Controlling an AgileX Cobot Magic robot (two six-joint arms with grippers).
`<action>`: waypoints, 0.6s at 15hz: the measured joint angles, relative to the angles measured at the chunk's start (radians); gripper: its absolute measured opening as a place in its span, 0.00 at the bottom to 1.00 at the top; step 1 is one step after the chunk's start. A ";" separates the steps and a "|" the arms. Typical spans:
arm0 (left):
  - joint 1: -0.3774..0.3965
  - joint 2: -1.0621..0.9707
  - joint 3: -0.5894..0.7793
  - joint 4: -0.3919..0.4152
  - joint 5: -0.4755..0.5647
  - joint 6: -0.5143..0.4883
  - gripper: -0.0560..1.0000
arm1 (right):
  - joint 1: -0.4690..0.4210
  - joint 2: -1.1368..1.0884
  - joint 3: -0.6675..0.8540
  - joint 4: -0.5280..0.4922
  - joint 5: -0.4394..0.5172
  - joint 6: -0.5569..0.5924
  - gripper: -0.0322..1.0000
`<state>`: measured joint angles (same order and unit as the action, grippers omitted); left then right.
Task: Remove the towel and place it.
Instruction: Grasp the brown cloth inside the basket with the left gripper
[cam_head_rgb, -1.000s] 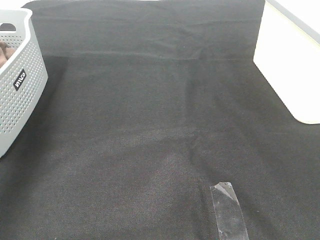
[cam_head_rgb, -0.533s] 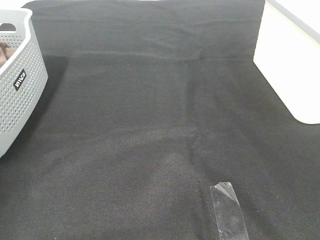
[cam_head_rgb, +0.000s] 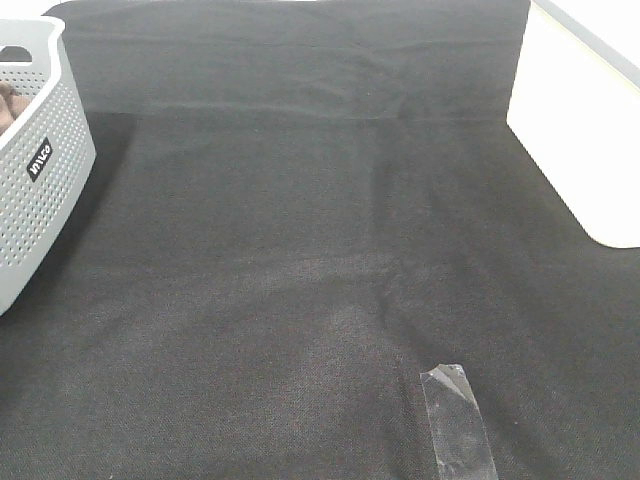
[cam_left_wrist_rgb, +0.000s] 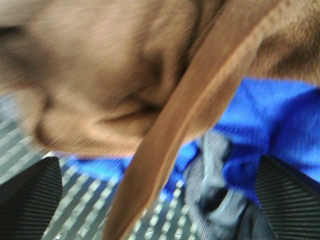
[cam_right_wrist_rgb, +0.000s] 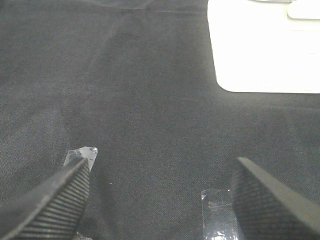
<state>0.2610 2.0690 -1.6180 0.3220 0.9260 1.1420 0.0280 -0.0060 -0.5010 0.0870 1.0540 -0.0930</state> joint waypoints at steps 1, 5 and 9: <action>0.000 0.010 0.000 0.000 0.000 0.000 0.99 | 0.000 0.000 0.000 0.000 0.000 0.000 0.72; 0.000 0.014 -0.002 -0.004 0.016 0.004 0.67 | 0.000 0.000 0.000 0.000 0.000 0.000 0.72; 0.000 0.013 -0.002 -0.004 0.021 -0.006 0.05 | 0.000 0.000 0.000 0.000 0.000 0.000 0.72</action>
<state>0.2610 2.0820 -1.6200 0.3180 0.9470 1.1360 0.0280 -0.0060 -0.5010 0.0870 1.0540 -0.0930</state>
